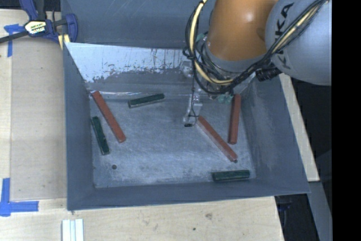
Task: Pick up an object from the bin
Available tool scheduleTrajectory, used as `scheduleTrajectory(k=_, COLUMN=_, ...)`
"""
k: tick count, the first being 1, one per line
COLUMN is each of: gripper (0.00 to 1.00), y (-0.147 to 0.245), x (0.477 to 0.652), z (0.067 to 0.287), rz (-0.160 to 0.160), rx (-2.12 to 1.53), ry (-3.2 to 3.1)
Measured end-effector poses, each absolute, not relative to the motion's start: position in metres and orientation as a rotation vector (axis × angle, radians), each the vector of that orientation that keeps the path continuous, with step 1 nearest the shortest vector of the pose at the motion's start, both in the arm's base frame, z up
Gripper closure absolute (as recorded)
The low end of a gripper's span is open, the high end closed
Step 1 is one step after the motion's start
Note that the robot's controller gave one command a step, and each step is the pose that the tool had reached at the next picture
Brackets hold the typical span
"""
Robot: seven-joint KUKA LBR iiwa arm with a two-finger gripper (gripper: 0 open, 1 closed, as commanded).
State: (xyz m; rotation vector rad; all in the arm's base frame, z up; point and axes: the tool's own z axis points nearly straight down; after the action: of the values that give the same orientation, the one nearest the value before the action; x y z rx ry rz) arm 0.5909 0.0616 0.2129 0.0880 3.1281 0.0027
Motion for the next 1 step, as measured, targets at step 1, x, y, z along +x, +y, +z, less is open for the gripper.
scheduleTrajectory(k=1, gripper=0.0, y=0.085, x=0.6059, z=0.1755, rz=0.0, rx=0.051, ry=3.139)
